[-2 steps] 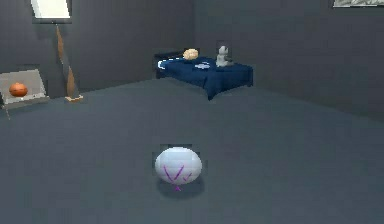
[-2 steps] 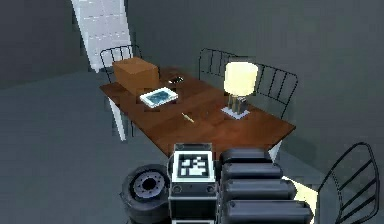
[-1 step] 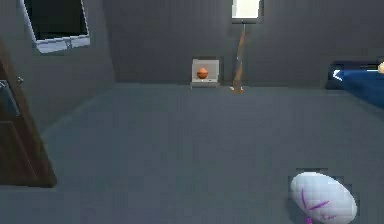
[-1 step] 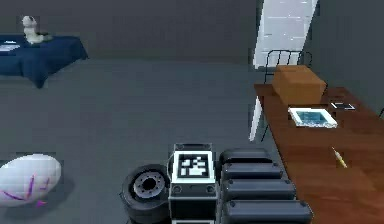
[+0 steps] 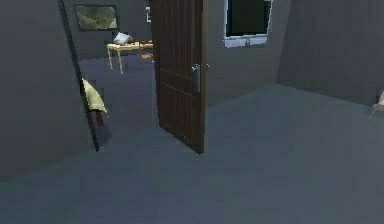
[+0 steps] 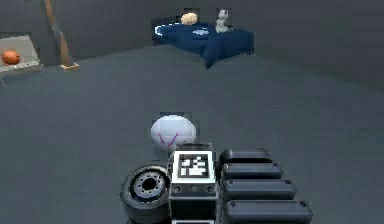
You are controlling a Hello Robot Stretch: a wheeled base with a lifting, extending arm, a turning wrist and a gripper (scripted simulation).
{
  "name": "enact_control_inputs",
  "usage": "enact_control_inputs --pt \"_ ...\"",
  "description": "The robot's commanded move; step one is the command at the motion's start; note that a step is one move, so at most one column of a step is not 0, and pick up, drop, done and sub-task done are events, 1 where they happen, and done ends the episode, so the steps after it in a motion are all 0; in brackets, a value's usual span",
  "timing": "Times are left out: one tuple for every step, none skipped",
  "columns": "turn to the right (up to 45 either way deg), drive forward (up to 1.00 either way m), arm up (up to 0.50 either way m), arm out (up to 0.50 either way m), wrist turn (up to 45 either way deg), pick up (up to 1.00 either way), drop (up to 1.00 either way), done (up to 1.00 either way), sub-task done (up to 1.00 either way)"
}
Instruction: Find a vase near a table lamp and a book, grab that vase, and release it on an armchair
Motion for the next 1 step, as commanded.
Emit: enact_control_inputs --pt "-12.0 0.00 0.00 0.00 0.0 0.00 0.00 0.00 0.00"
